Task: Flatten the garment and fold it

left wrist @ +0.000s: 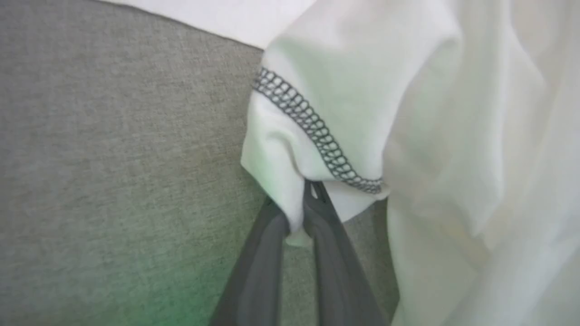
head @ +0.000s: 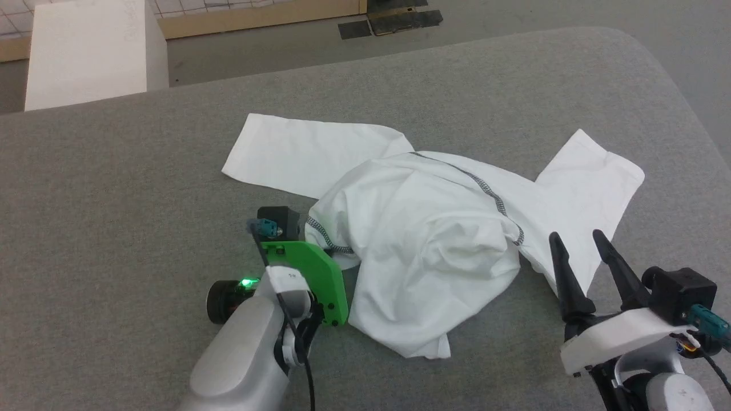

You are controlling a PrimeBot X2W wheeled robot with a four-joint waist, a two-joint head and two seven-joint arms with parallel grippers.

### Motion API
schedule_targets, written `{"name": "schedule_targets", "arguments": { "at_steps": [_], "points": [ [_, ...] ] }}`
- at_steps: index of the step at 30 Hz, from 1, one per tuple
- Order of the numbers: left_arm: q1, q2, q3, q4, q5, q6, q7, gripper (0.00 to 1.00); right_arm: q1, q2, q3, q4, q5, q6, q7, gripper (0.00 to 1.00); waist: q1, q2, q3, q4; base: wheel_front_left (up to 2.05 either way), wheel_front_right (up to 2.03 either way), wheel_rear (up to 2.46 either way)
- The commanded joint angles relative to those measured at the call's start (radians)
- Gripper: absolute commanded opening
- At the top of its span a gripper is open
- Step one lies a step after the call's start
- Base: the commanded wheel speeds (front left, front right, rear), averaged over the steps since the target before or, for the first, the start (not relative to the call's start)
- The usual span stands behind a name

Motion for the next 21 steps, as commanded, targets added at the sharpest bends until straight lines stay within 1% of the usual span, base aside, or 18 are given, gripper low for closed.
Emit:
{"name": "schedule_targets", "arguments": {
  "at_steps": [1, 2, 3, 4, 5, 7, 10, 14, 16, 21],
  "points": [
    [0.019, 0.014, 0.009, -0.015, 0.000, -0.001, -0.046, 0.00, -0.019, 0.001, 0.001, 0.004, 0.006, -0.001, -0.008, 1.00, 0.0000, 0.0000, -0.010, 0.018, 0.00, 0.00, 0.00],
    [0.023, 0.020, 0.020, -0.038, 0.005, -0.001, -0.091, 0.00, -0.021, 0.001, 0.000, 0.006, 0.006, -0.001, -0.008, 1.00, 0.0000, 0.0000, -0.014, 0.025, 0.00, 0.00, 0.00],
    [0.027, 0.029, 0.041, -0.078, 0.016, 0.004, -0.167, 0.00, -0.022, 0.001, 0.000, 0.009, 0.005, -0.001, -0.008, 1.00, 0.0000, 0.0000, -0.019, 0.034, 0.00, 0.00, 0.00],
    [0.034, 0.035, 0.057, -0.109, 0.021, 0.010, -0.217, 0.00, -0.023, 0.001, -0.003, 0.010, 0.003, -0.001, -0.009, 1.00, 0.0000, 0.0000, -0.024, 0.045, 0.00, 0.00, 0.00],
    [0.048, 0.046, 0.073, -0.144, 0.027, 0.018, -0.259, 0.00, -0.022, 0.001, -0.008, 0.011, 0.002, -0.001, -0.009, 1.00, 0.0000, 0.0000, -0.031, 0.058, 0.00, 0.00, 0.00],
    [0.072, 0.076, 0.096, -0.205, 0.044, 0.039, -0.306, 0.00, -0.019, 0.001, -0.017, 0.010, 0.001, -0.001, -0.007, 1.00, 0.0000, 0.0000, -0.042, 0.086, 0.00, 0.00, 0.00],
    [0.113, 0.121, 0.132, -0.290, 0.052, 0.068, -0.322, 0.00, -0.019, 0.001, -0.018, 0.009, -0.005, -0.001, 0.001, 1.00, 0.0000, 0.0000, -0.056, 0.123, 0.00, 0.00, 0.00],
    [0.184, 0.184, 0.182, -0.394, 0.050, 0.111, -0.295, 0.00, -0.022, 0.001, -0.021, 0.004, -0.006, -0.001, 0.010, 1.00, 0.0000, 0.0000, -0.065, 0.169, 0.00, 0.00, 0.00],
    [0.228, 0.216, 0.219, -0.444, 0.045, 0.140, -0.283, 0.00, -0.022, 0.001, -0.021, 0.003, -0.006, -0.001, 0.015, 1.00, 0.0000, 0.0000, -0.068, 0.194, 0.00, 0.00, 0.00],
    [0.340, 0.277, 0.293, -0.487, 0.013, 0.185, -0.232, 0.00, -0.027, 0.001, -0.010, 0.006, -0.011, -0.001, 0.033, 1.00, 0.0000, 0.0000, -0.064, 0.231, 0.00, 0.00, 0.00]
  ]
}}
